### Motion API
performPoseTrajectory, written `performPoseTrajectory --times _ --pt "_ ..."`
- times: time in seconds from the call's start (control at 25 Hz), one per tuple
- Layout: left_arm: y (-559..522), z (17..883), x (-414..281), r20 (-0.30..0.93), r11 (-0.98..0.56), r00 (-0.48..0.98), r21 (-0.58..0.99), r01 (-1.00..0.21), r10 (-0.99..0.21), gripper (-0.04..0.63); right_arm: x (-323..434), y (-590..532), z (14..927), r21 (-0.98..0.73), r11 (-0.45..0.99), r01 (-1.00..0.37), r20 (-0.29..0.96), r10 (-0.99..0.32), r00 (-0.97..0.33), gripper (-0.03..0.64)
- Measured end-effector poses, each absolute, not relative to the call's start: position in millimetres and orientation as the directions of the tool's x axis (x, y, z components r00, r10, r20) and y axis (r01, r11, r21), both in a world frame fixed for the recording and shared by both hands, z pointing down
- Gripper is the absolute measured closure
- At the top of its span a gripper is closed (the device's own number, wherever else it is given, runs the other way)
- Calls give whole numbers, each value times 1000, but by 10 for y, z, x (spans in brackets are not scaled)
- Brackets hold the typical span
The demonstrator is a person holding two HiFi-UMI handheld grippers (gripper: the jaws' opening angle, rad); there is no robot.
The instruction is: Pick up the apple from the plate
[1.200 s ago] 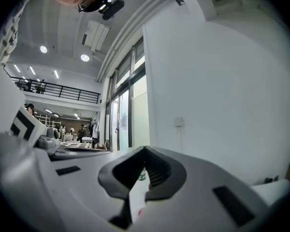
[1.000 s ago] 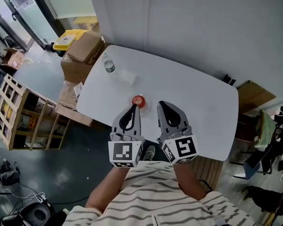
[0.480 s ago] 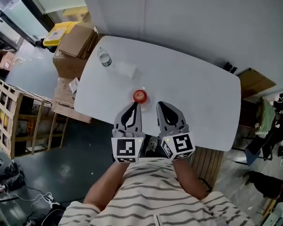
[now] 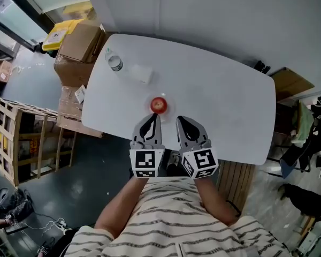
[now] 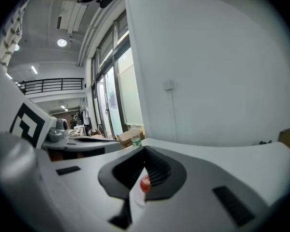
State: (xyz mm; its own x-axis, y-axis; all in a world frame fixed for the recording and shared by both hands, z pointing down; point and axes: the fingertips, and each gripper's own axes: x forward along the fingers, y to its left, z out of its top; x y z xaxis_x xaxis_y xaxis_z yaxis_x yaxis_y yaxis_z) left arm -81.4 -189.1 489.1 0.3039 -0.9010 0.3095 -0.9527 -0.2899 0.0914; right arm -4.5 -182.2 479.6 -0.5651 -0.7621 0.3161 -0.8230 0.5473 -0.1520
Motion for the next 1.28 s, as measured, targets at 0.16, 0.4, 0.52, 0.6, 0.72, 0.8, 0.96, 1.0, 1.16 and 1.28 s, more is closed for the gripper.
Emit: performPoseTrajectory --times 0.16,0.4,0.52,0.6,0.72,0.8,0.96,1.0,1.16,1.28 --pt "-1915 5115 -835 344 -282 291 78 -956 -893 589 22 -1840 4963 -152 525 -837 347 -765 -543 604" --pt "-1930 5426 -851 395 -275 286 85 -958 -873 589 64 -1811 5233 -167 510 -844 402 -746 -531 604" --pt "-1954 5573 -868 414 -273 278 72 -959 -867 588 47 -1820 5275 -166 513 -842 411 -741 -532 604" --pt "-1970 5686 -867 429 -278 282 74 -958 -858 584 32 -1825 5292 -164 517 -840 415 -737 -534 604" --pt "-1976 5836 -823 451 -294 300 85 -952 -840 506 34 -1820 5325 -164 521 -837 424 -729 -537 604" --pt "-1983 5925 -796 467 -301 304 82 -950 -830 487 49 -1832 5345 -165 521 -837 429 -727 -537 604" --pt "-1991 6100 -793 498 -305 304 81 -949 -812 454 51 -1859 5382 -166 519 -839 435 -724 -535 604" --pt "-1995 6138 -797 504 -305 303 81 -949 -809 443 51 -1864 5387 -167 518 -839 436 -724 -534 604" --pt "-2032 6290 -794 532 -312 306 81 -947 -790 391 63 -1893 5403 -166 515 -841 442 -724 -530 604" --pt "-2044 6411 -772 554 -324 311 77 -943 -772 363 84 -1898 5424 -167 512 -842 445 -723 -528 603"
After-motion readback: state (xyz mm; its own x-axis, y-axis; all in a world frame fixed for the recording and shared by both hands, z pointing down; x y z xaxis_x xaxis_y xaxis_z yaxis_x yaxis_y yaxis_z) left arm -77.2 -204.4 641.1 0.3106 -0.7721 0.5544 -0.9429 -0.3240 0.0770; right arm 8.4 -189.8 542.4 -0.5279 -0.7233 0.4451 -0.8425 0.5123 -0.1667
